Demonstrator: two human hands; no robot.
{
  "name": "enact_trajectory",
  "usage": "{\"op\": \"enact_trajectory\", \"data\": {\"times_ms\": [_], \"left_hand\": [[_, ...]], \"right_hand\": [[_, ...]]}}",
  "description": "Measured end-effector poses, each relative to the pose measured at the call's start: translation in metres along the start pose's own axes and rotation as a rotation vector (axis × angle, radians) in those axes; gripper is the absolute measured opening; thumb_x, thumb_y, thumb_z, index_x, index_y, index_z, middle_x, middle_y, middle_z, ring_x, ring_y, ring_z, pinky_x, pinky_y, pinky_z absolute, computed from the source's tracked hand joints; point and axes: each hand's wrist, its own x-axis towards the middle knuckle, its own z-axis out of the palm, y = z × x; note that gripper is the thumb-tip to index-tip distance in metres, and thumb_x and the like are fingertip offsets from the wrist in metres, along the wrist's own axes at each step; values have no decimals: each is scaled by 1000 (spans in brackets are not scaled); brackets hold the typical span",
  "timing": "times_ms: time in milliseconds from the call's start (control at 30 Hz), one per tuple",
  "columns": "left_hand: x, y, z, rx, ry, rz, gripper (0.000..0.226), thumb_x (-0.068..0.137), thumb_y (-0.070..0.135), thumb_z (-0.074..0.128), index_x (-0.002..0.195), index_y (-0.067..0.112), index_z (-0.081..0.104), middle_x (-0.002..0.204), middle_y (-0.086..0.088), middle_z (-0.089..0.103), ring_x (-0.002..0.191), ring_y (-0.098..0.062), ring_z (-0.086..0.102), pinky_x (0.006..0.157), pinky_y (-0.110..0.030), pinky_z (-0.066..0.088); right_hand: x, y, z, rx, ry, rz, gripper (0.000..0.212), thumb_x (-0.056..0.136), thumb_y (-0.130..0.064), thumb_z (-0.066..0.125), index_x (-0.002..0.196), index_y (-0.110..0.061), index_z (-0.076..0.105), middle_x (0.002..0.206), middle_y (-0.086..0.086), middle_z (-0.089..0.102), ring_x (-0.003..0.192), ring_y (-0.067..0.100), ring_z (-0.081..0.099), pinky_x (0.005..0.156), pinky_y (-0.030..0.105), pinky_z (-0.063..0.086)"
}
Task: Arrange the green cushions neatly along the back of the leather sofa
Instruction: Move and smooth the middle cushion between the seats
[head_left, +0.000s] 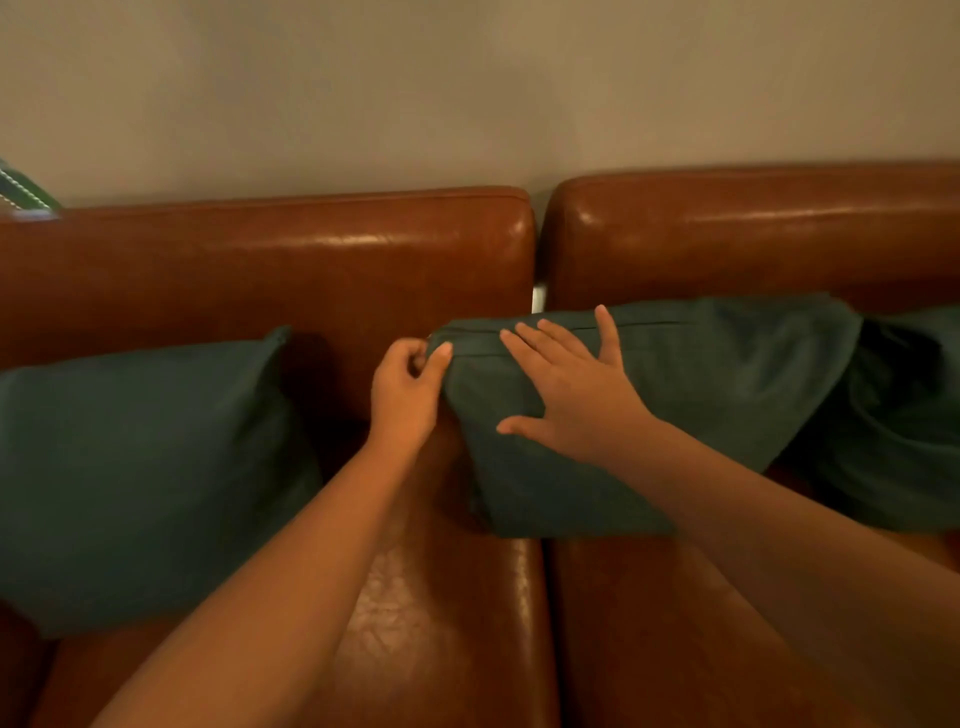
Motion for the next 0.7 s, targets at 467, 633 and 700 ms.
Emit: {"op": "enact_trajectory", "data": {"times_ms": [467, 633, 700], "left_hand": [[43, 46, -44, 494, -419, 215, 24, 95, 18, 54, 117, 16, 63, 122, -2, 61, 113, -13, 55, 99, -25, 40], [29, -14, -71, 358, -451, -283, 35, 97, 35, 48, 127, 18, 55, 132, -3, 55, 121, -23, 51, 102, -38, 41], [8, -14, -63, 115, -476, -355, 28, 96, 29, 52, 121, 19, 59, 119, -2, 63, 109, -19, 59, 94, -39, 46]], "right_hand": [[-31, 58, -24, 737, 465, 504, 29, 79, -11, 72, 103, -15, 57, 96, -3, 56, 91, 13, 52, 72, 19, 32], [-56, 106, -34, 747, 464, 748, 40, 87, -15, 66, 124, -11, 50, 116, 7, 56, 106, 22, 51, 82, 32, 38], [-59, 118, -35, 781, 442, 827, 43, 90, -18, 61, 130, -14, 45, 128, 10, 54, 118, 30, 49, 91, 41, 42]]}}
